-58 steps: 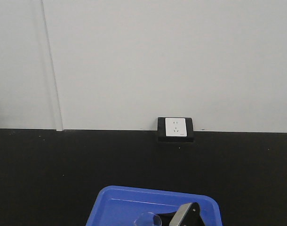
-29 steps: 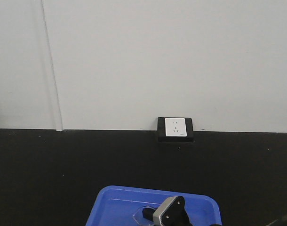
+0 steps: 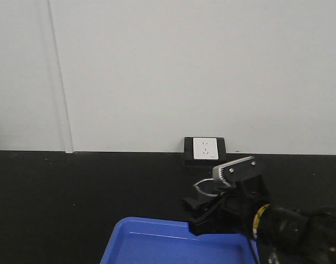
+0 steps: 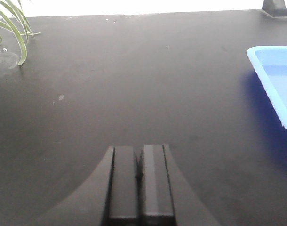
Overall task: Move beaker to silver tray on left bench
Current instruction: 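Lift the beaker out of the blue tray with the right gripper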
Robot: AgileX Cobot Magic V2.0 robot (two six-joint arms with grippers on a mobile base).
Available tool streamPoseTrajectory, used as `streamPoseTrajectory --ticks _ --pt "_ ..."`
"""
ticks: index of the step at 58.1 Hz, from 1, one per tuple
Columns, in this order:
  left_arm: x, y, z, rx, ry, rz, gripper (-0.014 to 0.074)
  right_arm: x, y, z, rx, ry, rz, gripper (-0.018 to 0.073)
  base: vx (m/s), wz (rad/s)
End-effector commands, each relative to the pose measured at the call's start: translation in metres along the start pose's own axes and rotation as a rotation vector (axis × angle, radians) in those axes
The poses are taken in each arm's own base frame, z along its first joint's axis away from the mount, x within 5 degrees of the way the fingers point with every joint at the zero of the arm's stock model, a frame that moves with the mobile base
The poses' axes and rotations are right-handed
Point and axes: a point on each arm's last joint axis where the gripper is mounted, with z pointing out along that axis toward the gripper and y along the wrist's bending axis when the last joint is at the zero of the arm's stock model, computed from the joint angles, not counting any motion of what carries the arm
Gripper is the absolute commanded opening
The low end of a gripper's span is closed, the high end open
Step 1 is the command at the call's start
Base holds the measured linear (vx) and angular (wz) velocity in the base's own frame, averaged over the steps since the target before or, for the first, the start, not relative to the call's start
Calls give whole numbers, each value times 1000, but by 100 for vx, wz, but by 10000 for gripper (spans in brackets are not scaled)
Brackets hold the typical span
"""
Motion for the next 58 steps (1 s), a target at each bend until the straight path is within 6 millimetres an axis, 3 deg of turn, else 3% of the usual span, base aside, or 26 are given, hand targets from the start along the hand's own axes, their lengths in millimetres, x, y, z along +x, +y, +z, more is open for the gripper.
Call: streamPoseTrajectory --ticks 1,12,27,35,44,58 --pt "1 -1 2 7 -65 -1 1 -29 -6 -42 114 -16 -1 -8 0 0" --pt "1 -1 2 7 -65 -1 1 -41 -13 -112 287 30 -32 -8 0 0" --pt "1 -1 2 7 -65 -1 1 -3 -4 -179 256 -102 -52 -8 0 0" --pt "1 -1 2 7 -65 -1 1 13 -2 -199 258 -140 -55 -8 0 0" --pt "1 -1 2 7 -65 -1 1 19 -1 -214 263 -184 -53 -8 0 0" --pt "1 -1 2 7 -65 -1 1 18 -1 -218 264 -199 -51 -8 0 0"
